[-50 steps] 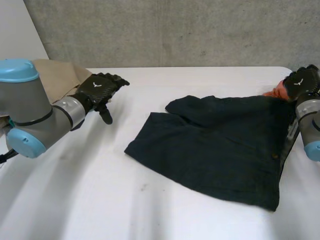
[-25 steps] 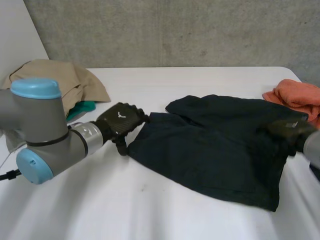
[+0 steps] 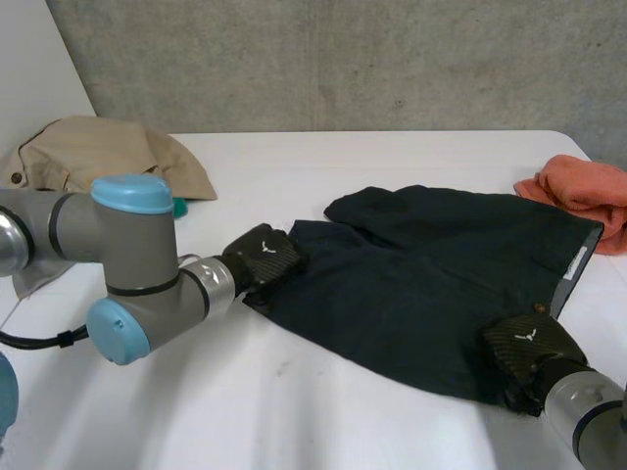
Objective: Fold the laundry.
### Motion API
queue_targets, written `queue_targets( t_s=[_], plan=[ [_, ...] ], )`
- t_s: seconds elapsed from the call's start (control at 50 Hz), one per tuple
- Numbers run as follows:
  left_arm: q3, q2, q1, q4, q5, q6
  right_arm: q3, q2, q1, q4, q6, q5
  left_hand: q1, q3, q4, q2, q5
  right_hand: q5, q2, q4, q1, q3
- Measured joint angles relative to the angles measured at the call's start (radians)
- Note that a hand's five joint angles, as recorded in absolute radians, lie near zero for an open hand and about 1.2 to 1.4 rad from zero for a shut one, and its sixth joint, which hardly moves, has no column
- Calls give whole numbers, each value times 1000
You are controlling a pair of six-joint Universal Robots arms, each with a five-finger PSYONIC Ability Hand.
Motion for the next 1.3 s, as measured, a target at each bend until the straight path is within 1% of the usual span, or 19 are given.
queue_targets(
  t_s=[0.02,0.04,0.06,0.08,0.1,0.14,0.18,0.32,0.4,0.5,0.62,0.74,0.84,0.96,1.06,1.08,1.16,1.2,1.3],
  plan=[
    [2,-4,-3,0,-1,1,3,3,0,-17,-1,1,30,31,31,31,29,105,107,106,78,106],
    [2,-6,-4,1,-1,1,4,4,0,-23,-1,1,30,31,31,31,29,120,122,121,88,121],
    [5,-11,-7,2,-3,3,6,7,0,-44,-2,3,145,144,142,145,139,182,183,192,121,193],
    [7,-15,-10,4,-5,4,7,9,0,-54,-4,4,164,161,159,162,156,202,190,216,129,212],
    [10,-19,-13,8,-9,6,6,11,0,-71,-7,5,300,309,296,312,291,213,190,227,134,221],
    [17,-25,-17,18,-20,10,1,12,0,-87,-14,7,470,471,473,475,466,220,191,231,144,225],
    [25,-27,-20,32,-35,13,-7,11,1,-93,-23,8,489,524,530,532,511,224,201,231,148,225],
    [36,24,-26,97,-133,-8,-84,-34,20,-46,-72,9,489,537,544,541,513,229,201,231,148,225],
    [17,89,-25,117,-152,-40,-151,-79,27,1,-93,9,489,537,544,541,513,231,201,232,148,225],
    [-42,269,-10,131,-139,-127,-324,-152,3,86,-130,1,489,538,545,541,513,231,205,235,148,229],
    [-86,493,16,143,-143,-243,-563,-179,-22,171,-179,-8,489,538,545,541,513,232,205,236,148,229],
    [-98,732,51,145,-178,-392,-872,-101,-21,324,-205,-8,489,539,545,543,513,232,206,236,148,230],
    [-104,807,65,82,-180,-440,-1040,34,12,435,-206,-10,489,543,545,544,513,233,206,236,155,230],
    [-95,707,60,-14,-183,-390,-1103,216,58,461,-204,-11,489,543,545,544,514,236,206,236,166,230],
    [2,458,62,-20,-215,-310,-1166,430,100,391,-186,4,489,543,545,546,521,236,206,237,166,230],
    [2,458,62,-20,-215,-310,-1166,430,100,391,-186,4,489,543,545,546,521,236,206,237,166,230],
    [199,247,71,52,-239,-274,-1288,587,129,260,-152,55,489,544,546,547,521,237,206,237,166,233],
    [280,200,76,96,-244,-274,-1331,616,133,201,-143,77,489,544,546,547,521,237,207,237,166,233],
    [484,139,85,301,-264,-313,-1462,653,140,-134,-116,144,489,544,546,547,521,237,210,237,166,233]
  ],
)
